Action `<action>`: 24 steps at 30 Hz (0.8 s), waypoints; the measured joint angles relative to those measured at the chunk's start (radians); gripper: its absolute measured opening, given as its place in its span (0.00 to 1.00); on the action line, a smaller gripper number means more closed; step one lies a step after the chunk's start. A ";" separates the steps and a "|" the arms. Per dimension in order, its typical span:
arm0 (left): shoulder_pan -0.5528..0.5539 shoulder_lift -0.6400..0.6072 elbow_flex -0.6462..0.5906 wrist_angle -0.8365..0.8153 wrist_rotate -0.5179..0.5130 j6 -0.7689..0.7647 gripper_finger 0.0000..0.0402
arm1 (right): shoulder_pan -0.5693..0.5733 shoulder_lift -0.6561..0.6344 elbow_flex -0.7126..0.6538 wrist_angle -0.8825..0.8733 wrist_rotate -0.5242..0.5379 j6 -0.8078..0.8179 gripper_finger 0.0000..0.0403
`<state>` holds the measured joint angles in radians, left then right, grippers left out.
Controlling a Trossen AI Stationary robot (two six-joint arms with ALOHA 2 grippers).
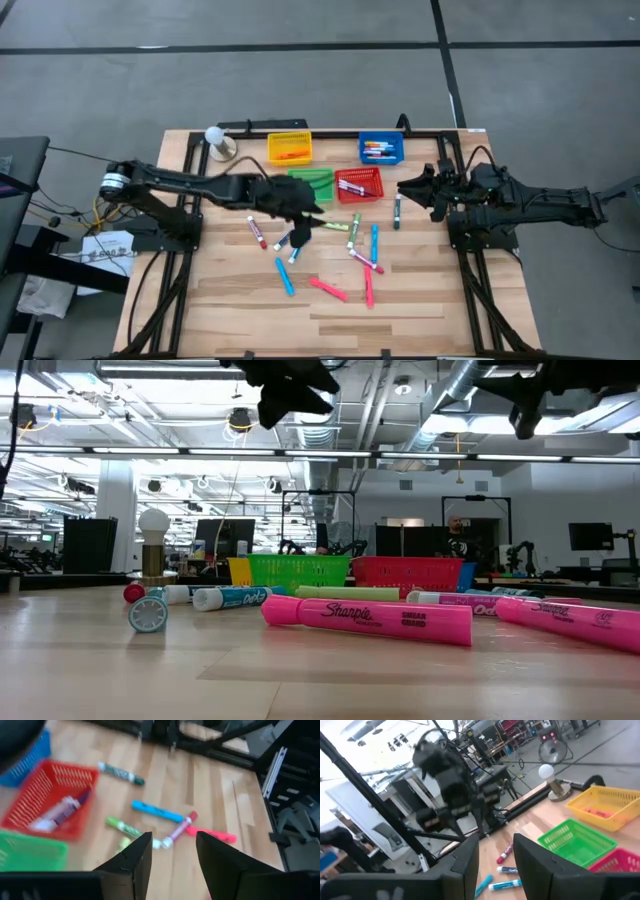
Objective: Pick & Place Markers
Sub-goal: Put the blue sharpie into the yellow bin
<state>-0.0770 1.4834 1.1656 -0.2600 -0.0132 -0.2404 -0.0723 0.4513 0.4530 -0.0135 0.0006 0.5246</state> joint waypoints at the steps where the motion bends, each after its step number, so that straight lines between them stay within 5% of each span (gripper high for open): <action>1: -0.014 0.016 0.000 0.002 -0.006 -0.025 0.38 | 0.000 0.000 0.000 0.000 0.000 0.016 0.28; 8: -0.112 0.101 0.000 0.004 -0.010 -0.327 0.37 | 0.000 0.000 0.000 0.000 0.000 0.034 0.28; 24: -0.324 0.121 -0.023 -0.195 -0.033 -1.333 0.38 | 0.000 0.000 0.000 -0.001 0.000 0.034 0.28</action>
<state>-0.4006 1.6047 1.1423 -0.4547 -0.0458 -1.5731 -0.0723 0.4512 0.4530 -0.0149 0.0006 0.5587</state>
